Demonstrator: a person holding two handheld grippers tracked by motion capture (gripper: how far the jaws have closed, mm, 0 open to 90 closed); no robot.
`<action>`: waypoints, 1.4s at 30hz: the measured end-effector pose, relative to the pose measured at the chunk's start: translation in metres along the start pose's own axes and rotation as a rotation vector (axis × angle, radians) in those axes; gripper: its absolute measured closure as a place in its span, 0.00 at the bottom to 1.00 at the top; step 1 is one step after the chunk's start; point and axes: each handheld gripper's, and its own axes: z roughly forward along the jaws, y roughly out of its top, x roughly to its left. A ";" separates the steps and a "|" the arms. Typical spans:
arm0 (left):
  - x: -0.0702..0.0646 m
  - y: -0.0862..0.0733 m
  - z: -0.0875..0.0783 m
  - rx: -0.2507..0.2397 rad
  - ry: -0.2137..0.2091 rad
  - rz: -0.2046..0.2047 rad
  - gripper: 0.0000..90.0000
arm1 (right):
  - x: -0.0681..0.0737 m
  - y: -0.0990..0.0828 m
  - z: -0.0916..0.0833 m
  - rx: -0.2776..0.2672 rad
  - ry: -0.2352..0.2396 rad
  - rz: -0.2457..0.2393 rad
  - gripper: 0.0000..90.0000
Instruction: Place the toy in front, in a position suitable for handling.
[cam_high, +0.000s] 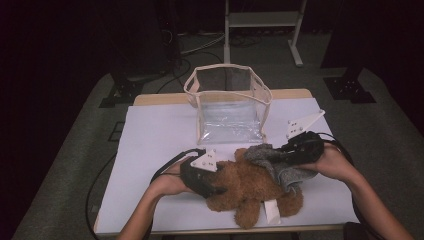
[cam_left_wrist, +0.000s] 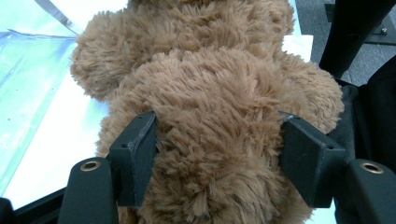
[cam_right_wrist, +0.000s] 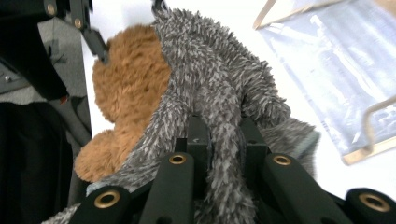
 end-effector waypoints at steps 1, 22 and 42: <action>0.000 0.000 -0.001 -0.001 -0.001 -0.005 0.36 | 0.000 -0.001 0.003 0.005 0.008 -0.004 0.87; -0.001 0.004 0.001 0.025 -0.012 0.000 0.38 | 0.004 0.000 0.008 0.001 0.007 -0.019 0.87; 0.005 0.003 -0.013 0.003 -0.007 -0.019 0.34 | -0.007 -0.029 -0.006 -0.078 0.026 0.082 0.87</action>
